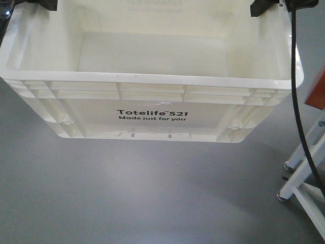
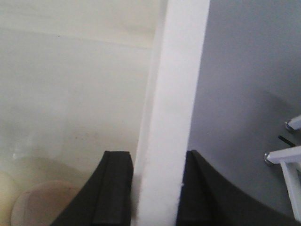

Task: Place moving items into box and shelve
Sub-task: 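Hold the tote with both grippers while the base turns away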

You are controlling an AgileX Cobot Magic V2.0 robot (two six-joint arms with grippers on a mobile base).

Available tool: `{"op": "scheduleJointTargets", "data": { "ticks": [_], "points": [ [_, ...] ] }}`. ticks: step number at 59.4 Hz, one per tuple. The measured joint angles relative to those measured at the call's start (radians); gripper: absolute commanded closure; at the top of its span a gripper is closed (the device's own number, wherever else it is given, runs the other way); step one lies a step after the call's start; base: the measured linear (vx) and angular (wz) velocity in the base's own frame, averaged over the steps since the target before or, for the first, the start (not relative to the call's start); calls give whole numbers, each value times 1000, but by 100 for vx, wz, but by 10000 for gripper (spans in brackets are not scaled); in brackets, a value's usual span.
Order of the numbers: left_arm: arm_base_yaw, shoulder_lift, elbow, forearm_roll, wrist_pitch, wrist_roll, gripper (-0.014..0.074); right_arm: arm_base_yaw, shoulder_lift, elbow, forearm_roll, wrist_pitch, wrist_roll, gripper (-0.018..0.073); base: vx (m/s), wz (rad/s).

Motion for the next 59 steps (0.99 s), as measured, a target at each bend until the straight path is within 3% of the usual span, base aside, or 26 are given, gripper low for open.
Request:
{"op": "scheduleJointTargets", "data": {
  "ticks": [59],
  "points": [
    [0, 0, 0, -5, 4, 0, 597, 0, -5, 0, -3, 0, 0, 564, 10, 69]
  ]
}}
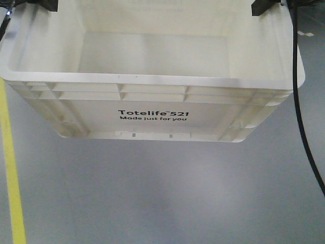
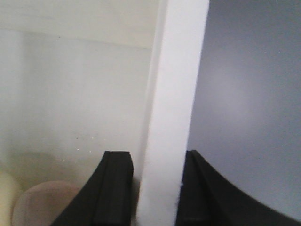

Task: Place moving items into box and shelve
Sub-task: 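Hold the tote with both grippers while the base turns away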

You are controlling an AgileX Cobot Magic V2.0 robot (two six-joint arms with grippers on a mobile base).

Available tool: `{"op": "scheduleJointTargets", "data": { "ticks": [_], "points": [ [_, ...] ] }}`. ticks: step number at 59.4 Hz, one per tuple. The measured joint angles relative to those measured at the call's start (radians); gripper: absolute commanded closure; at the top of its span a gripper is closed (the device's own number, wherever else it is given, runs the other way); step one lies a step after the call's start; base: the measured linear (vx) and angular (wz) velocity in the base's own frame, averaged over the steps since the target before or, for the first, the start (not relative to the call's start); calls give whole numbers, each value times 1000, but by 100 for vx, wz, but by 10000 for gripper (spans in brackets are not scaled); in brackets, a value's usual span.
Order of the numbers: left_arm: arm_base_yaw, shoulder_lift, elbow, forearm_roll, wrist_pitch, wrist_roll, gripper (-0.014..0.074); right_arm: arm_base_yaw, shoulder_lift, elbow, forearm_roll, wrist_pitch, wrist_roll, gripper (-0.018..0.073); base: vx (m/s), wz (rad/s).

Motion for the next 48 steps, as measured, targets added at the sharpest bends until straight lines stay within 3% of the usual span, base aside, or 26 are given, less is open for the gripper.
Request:
{"op": "scheduleJointTargets", "data": {
  "ticks": [22, 48],
  "points": [
    [0, 0, 0, 1, 2, 0, 597, 0, 0, 0, 2, 0, 0, 564, 24, 72],
    [0, 0, 0, 1, 2, 0, 597, 0, 0, 0, 2, 0, 0, 564, 31, 50]
  ]
}}
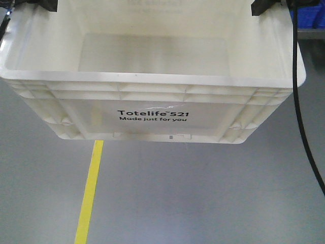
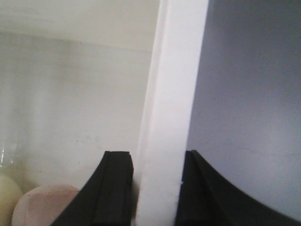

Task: Place moving items into box and shelve
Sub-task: 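Hold the tote with both grippers while the base turns away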

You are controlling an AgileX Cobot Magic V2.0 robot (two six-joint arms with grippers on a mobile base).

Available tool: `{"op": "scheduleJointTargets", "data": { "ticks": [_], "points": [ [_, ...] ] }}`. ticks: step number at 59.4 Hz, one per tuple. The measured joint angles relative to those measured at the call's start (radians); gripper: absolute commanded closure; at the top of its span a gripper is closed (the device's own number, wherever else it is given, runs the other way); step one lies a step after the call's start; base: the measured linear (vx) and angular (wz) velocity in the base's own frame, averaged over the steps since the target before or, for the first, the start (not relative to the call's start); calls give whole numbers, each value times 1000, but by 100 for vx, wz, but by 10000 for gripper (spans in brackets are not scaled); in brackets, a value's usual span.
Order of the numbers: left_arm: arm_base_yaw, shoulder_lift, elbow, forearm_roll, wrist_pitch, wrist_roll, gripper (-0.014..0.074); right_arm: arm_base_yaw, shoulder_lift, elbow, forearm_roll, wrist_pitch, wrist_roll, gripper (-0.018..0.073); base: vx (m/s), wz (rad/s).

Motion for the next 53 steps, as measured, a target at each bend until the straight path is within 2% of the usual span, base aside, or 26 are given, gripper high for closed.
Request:
{"op": "scheduleJointTargets", "data": {
  "ticks": [32, 53],
  "points": [
    [0, 0, 0, 0, 3, 0, 597, 0, -1, 0, 0, 0, 0, 564, 41, 43],
    [0, 0, 0, 0, 7, -1, 597, 0, -1, 0, 1, 0, 0, 564, 54, 25]
  ]
}}
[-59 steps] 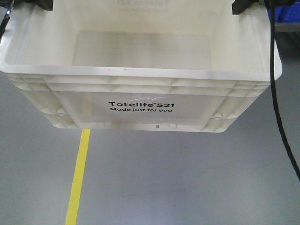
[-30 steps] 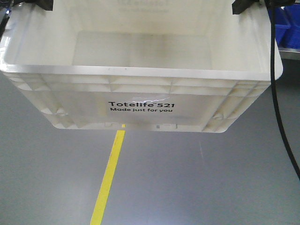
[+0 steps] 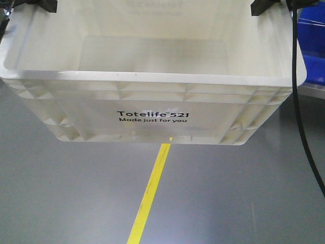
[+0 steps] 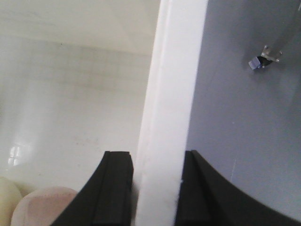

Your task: Place moving items into box and shelve

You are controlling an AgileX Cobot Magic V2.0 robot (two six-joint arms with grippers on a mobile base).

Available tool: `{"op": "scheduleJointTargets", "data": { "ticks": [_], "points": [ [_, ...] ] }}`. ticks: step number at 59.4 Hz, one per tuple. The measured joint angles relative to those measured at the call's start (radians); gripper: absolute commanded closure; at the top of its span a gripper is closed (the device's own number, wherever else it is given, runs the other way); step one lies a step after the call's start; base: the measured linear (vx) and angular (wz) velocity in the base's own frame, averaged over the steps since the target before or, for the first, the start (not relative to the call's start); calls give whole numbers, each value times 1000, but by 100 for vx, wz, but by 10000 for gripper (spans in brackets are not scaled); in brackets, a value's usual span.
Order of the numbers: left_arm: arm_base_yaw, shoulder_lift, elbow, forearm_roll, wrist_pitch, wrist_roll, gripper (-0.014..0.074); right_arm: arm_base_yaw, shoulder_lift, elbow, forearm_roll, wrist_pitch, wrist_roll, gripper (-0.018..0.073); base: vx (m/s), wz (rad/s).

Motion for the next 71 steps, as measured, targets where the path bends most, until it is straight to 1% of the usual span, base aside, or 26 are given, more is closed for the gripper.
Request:
{"op": "scheduleJointTargets", "data": {
  "ticks": [46, 71],
  "points": [
    [0, 0, 0, 0, -1, 0, 597, 0, 0, 0, -1, 0, 0, 564, 66, 10],
    [0, 1, 0, 3, -1, 0, 597, 0, 2, 0, 2, 0, 0, 564, 71, -10]
  ]
}}
